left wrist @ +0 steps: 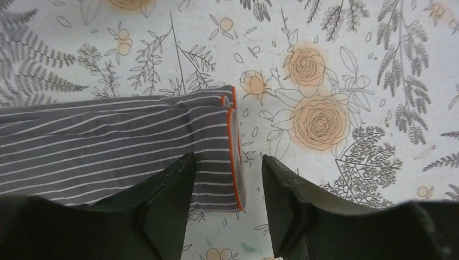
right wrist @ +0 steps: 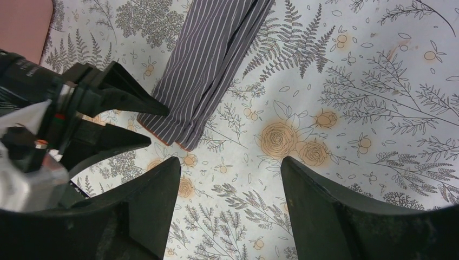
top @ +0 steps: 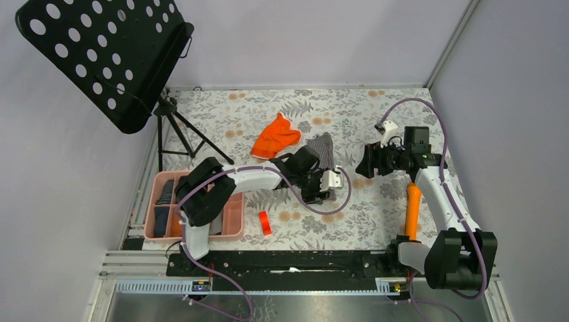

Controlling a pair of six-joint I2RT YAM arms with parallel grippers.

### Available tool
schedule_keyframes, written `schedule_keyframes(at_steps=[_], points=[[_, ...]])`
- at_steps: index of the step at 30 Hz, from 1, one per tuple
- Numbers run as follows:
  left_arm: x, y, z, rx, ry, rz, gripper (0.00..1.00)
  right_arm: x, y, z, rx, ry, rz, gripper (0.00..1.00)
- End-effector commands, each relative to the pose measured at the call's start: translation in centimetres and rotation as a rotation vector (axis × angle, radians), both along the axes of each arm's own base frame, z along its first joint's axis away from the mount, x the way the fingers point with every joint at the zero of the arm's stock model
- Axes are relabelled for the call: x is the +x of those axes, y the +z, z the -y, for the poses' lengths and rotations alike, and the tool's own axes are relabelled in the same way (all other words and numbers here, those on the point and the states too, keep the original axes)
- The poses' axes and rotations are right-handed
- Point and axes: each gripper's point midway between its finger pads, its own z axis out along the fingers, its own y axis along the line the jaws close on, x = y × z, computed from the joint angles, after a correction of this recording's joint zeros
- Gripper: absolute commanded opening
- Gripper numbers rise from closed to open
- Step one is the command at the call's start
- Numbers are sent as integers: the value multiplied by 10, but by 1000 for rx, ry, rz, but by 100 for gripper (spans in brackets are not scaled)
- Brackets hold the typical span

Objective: Roll the underwear
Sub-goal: Roll the underwear to the center of the board.

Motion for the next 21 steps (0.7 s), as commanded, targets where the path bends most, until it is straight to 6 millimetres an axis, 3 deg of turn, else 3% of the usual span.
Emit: schedule_keyframes(at_steps=[1, 8, 10, 12, 16, 21], points=[[-2, -15, 4, 14, -47, 47, 53, 2, 6, 1, -9, 2, 26, 75], [-11, -43, -2, 73, -16, 32, 50, -1, -1, 1, -25, 24, 29, 75], [-8, -48, -6, 96, 5, 26, 45, -4, -4, 2, -44, 48, 43, 75], [-5, -51, -10, 109, 24, 2, 33, -10, -7, 4, -74, 83, 74, 74], [4, -48, -14, 114, 88, -140, 16, -26, -10, 8, -178, 232, 238, 71], [16, -23, -11, 60, 96, -379, 14, -61, -26, -3, -271, 510, 361, 70]])
